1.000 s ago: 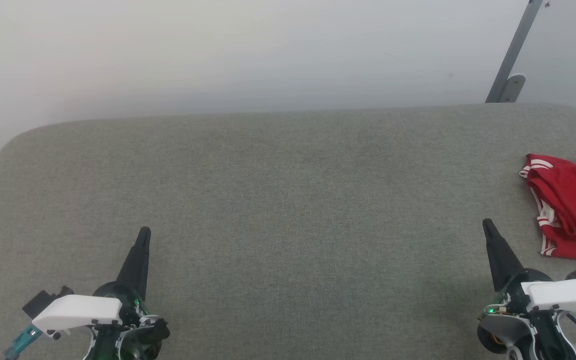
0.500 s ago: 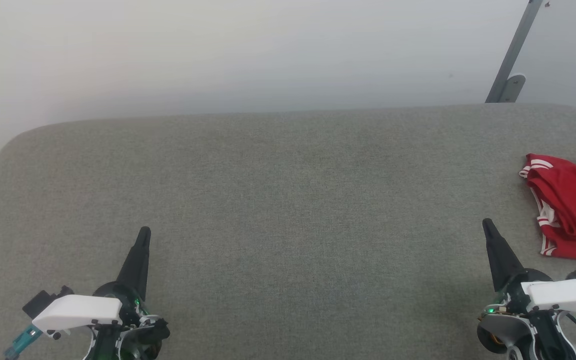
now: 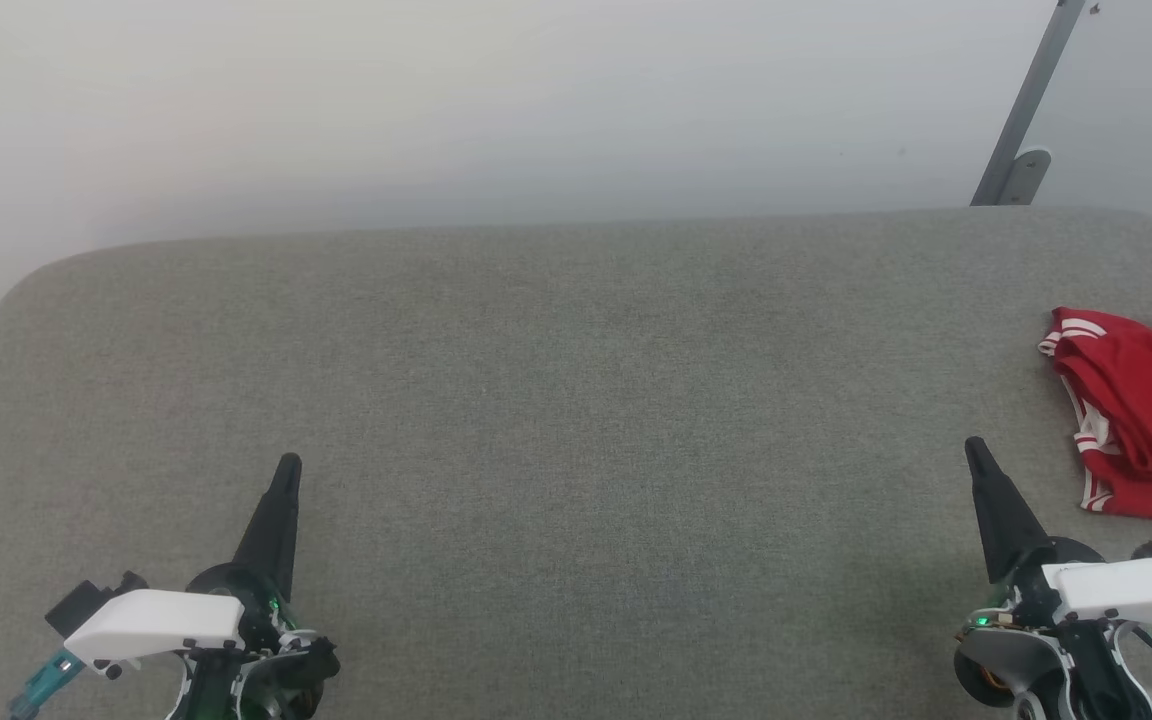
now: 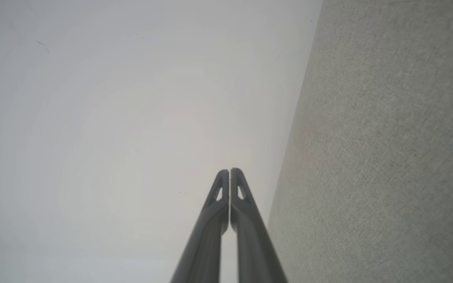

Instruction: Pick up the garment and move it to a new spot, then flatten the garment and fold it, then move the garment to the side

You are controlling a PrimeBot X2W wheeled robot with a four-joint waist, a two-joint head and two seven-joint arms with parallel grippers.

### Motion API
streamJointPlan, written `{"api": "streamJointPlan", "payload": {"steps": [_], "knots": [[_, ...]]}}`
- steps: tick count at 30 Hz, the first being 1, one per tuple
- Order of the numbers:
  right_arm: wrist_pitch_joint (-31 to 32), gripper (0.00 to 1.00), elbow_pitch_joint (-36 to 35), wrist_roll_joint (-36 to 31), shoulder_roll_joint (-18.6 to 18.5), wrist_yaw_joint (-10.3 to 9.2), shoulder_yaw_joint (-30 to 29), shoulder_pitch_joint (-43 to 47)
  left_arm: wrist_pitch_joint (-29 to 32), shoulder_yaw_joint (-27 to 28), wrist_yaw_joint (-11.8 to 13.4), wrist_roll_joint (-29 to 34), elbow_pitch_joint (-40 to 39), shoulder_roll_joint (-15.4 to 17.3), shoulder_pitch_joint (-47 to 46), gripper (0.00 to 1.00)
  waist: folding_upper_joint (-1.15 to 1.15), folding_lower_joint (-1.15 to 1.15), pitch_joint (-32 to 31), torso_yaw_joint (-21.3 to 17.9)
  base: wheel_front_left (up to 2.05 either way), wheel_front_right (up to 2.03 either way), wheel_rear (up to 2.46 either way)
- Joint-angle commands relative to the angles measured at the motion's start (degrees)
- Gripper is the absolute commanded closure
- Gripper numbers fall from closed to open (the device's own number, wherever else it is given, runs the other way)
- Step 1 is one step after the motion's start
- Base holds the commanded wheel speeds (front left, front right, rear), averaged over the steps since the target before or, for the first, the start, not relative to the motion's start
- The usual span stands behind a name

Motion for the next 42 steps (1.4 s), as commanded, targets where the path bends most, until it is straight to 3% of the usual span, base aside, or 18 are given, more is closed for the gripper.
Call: {"api": "streamJointPlan", "payload": {"steps": [1,42], "knots": [[0.1,1.0,-0.2,0.2,0.2,0.0,-0.1,-0.3,0.2,0.2,-0.2,-0.2,-0.1,-0.1,-0.6,1.0,0.0,0.0,0.0,0.0,0.0,0.0,0.0],[0.1,1.0,-0.2,0.2,0.2,0.0,0.0,-0.3,0.2,0.1,-0.2,-0.2,-0.1,-0.1,-0.6,1.0,0.0,0.0,0.0,0.0,0.0,0.0,0.0]]}}
